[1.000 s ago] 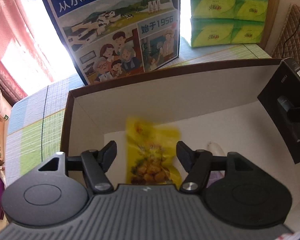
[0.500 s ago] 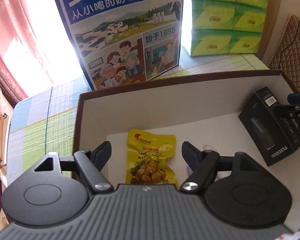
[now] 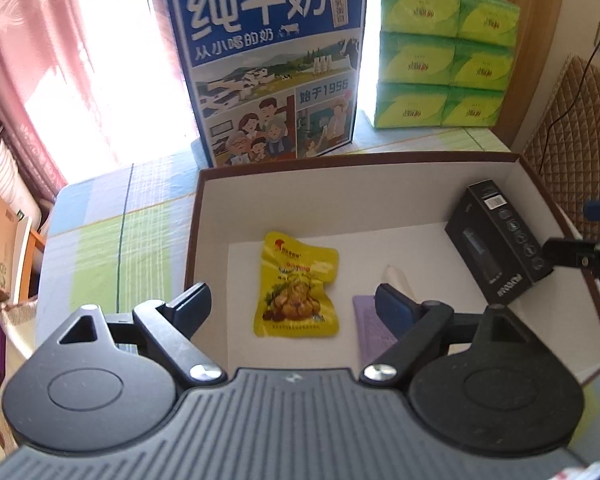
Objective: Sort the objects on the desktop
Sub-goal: 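Open both tools to release the pouch and black box, then withdraw, then grasp the lip-balm jar card with the left tool while the right tool grasps the clear cup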
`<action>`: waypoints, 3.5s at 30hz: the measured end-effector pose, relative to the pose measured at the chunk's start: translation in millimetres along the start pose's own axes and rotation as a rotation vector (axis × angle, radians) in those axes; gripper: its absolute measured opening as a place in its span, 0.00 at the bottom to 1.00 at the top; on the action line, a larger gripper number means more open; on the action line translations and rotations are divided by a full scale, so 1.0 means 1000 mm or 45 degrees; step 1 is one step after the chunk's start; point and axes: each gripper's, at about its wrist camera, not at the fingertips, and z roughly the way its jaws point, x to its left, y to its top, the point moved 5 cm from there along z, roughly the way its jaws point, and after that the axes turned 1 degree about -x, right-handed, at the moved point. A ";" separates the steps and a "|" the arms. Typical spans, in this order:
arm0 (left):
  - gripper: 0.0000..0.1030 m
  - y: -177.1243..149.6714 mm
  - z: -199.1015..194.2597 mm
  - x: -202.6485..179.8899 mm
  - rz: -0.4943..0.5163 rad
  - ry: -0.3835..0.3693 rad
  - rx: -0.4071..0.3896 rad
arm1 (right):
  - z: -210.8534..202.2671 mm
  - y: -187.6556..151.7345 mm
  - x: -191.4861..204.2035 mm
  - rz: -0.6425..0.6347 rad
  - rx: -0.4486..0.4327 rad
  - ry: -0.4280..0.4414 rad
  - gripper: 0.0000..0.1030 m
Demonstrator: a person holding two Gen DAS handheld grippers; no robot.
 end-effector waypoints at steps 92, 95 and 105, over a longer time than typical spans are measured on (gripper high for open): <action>0.81 -0.232 -0.156 -0.074 -0.239 0.074 0.172 | -0.118 -0.218 0.047 -0.143 0.196 0.209 0.98; 0.81 -0.224 -0.144 -0.067 -0.213 0.053 0.170 | -0.109 -0.217 0.046 -0.158 0.166 0.196 0.96; 0.80 -0.204 -0.099 -0.048 -0.120 -0.012 0.186 | -0.062 -0.214 0.044 -0.191 0.179 0.148 0.77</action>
